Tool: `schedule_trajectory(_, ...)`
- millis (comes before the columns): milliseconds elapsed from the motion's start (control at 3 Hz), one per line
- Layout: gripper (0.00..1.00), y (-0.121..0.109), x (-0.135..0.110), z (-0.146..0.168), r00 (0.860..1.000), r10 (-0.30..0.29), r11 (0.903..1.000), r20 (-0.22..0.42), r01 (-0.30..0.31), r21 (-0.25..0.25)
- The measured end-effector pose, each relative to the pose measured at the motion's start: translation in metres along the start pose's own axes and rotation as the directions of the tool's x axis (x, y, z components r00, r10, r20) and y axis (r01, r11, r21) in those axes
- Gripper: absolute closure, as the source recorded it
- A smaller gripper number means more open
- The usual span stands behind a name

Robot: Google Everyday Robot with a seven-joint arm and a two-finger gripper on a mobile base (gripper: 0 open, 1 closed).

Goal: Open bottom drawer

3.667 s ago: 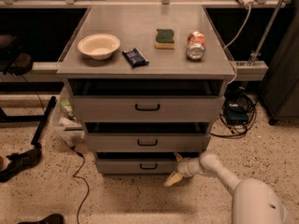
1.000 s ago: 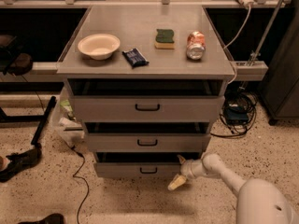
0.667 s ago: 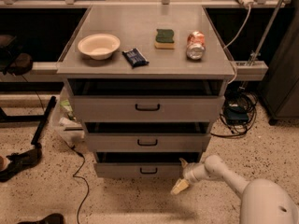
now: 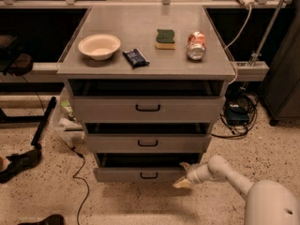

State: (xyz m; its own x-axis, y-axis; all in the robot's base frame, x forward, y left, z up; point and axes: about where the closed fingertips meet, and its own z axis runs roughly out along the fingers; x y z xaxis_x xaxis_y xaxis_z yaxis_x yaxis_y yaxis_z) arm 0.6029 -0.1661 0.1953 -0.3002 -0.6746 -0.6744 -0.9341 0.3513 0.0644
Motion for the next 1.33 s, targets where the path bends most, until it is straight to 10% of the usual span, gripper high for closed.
schedule_trajectory(1000,1.00,-0.005,-0.002,-0.014,1.000,-0.005,1.0000,0.001,0.005,0.005)
schedule_trajectory(1333,0.83,0.021,0.018,-0.020,1.000,0.008,0.9999,0.003,-0.008,0.008)
